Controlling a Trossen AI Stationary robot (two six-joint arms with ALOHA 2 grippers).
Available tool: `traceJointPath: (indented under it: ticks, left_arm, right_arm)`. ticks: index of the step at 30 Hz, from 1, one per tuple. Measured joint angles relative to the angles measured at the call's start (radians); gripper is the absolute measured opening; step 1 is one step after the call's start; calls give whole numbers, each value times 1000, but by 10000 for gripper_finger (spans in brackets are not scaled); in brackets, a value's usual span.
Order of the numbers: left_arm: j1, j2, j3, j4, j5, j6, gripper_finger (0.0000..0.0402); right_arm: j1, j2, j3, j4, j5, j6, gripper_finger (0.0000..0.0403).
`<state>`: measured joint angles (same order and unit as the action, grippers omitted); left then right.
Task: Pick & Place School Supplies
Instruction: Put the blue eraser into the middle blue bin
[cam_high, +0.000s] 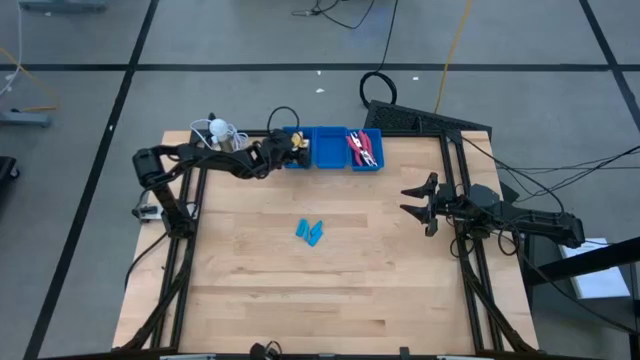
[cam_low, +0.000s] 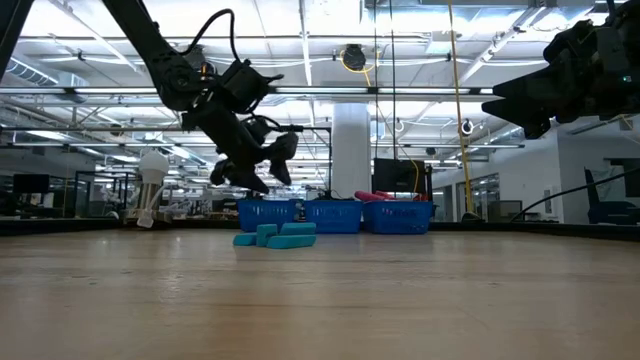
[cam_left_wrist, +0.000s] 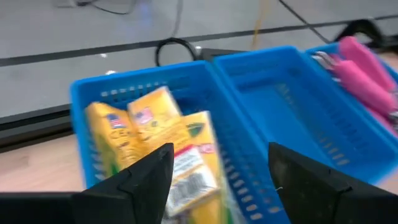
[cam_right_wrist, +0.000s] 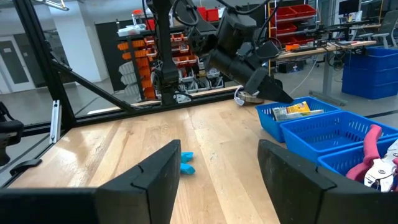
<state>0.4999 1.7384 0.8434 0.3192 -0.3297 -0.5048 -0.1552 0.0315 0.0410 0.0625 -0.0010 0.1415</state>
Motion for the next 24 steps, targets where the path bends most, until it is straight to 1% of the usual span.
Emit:
traceJointPath:
  ticks: [4,8,11,15,17,20,24]
  left_arm:
    - [-5,-23,0,-1,97,24,258]
    - [-26,-58,0,-4,243,62,251]
    - [-54,-84,0,-21,350,66,248]
    - [-110,-115,0,-81,452,67,252]
    - [-145,-121,0,-126,487,75,252]
    - [-202,-125,0,-246,509,74,253]
    - [-283,-125,0,-417,477,25,253]
  right_arm:
    - [0,0,0,0,0,0,207]
    - [0,0,0,0,0,0,205]
    - [0,0,0,0,0,0,206]
    - [0,0,0,0,0,0,204]
    - [0,0,0,0,0,0,204]
    - [0,0,0,0,0,0,207]
    - [0,0,0,0,0,0,207]
